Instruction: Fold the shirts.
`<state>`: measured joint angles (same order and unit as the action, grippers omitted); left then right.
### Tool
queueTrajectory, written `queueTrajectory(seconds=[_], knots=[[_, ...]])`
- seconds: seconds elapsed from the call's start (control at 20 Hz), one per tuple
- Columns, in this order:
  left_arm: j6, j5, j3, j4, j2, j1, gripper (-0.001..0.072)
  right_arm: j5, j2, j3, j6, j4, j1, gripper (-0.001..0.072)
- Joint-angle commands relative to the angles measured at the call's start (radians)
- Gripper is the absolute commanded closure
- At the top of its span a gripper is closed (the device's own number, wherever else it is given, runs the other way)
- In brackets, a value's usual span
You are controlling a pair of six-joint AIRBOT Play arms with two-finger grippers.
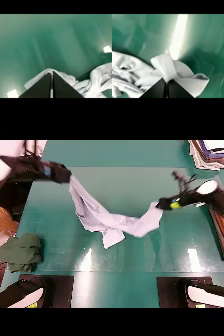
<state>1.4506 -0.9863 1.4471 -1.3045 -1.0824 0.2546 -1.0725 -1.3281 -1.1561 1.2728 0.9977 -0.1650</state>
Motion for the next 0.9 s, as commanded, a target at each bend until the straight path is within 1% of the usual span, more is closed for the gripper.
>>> queueTrajectory(seconds=[0.0,0.15,0.25,0.35,0.45,0.6,0.7,0.8,0.85], knots=[[0.016,0.007,0.173,-0.05,0.072,-0.001,0.0684,0.025,0.186,-0.124,0.0,0.0,0.065,0.0698],[0.016,0.005,0.332,-0.05,0.13,-0.001,0.0684,0.024,0.314,-0.271,0.0,0.001,0.113,0.0698],[0.016,0.0,0.404,-0.05,0.16,-0.001,0.0684,0.023,0.391,-0.328,0.0,0.001,0.142,0.0699],[0.018,0.0,0.465,-0.05,0.183,-0.001,0.0684,0.023,0.465,-0.349,0.0,0.001,0.174,0.0698],[0.047,-0.001,0.527,-0.049,0.201,-0.001,0.0684,0.019,0.535,-0.348,0.0,0.001,0.219,0.0698],[0.064,-0.021,0.624,-0.049,0.202,-0.001,0.0684,-0.006,0.611,-0.348,0.002,0.0,0.302,0.0698],[0.063,-0.03,0.629,-0.058,0.202,-0.001,0.0684,-0.056,0.632,-0.346,0.002,-0.001,0.343,0.0698],[0.064,-0.053,0.571,-0.1,0.193,-0.001,0.0684,-0.107,0.645,-0.303,0.003,-0.003,0.362,0.0698],[0.071,-0.064,0.524,-0.132,0.187,-0.001,0.0684,-0.122,0.651,-0.256,0.027,-0.005,0.362,0.0698]])
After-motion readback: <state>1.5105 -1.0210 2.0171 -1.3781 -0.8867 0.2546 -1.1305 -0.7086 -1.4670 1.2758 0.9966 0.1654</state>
